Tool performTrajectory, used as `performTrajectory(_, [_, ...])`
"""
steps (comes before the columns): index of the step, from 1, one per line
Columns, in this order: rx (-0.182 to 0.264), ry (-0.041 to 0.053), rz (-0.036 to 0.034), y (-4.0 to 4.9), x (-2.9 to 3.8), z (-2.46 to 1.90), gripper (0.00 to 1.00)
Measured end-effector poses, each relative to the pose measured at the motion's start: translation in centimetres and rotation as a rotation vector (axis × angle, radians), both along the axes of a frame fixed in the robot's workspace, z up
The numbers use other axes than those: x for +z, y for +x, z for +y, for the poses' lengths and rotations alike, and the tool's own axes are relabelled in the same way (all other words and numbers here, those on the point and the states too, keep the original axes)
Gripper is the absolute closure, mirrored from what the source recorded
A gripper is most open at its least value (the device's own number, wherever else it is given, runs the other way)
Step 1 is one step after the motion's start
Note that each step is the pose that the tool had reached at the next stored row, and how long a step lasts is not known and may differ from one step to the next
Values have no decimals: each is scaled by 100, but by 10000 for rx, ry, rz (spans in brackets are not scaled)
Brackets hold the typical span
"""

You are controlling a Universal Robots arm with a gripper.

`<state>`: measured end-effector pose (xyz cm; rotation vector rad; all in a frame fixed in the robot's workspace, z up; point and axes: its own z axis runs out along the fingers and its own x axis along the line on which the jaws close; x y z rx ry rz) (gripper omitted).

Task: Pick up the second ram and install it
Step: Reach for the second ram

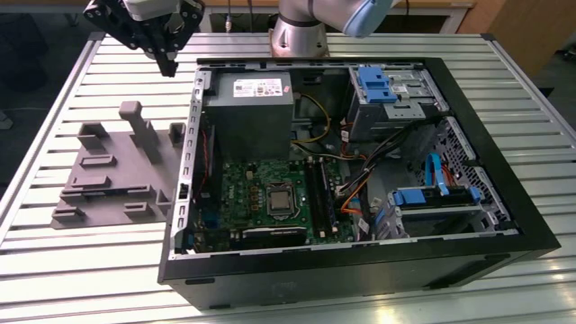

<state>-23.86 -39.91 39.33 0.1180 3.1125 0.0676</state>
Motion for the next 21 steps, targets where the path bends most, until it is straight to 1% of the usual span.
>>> performTrajectory(21, [0, 0, 0, -92, 0, 0, 89])
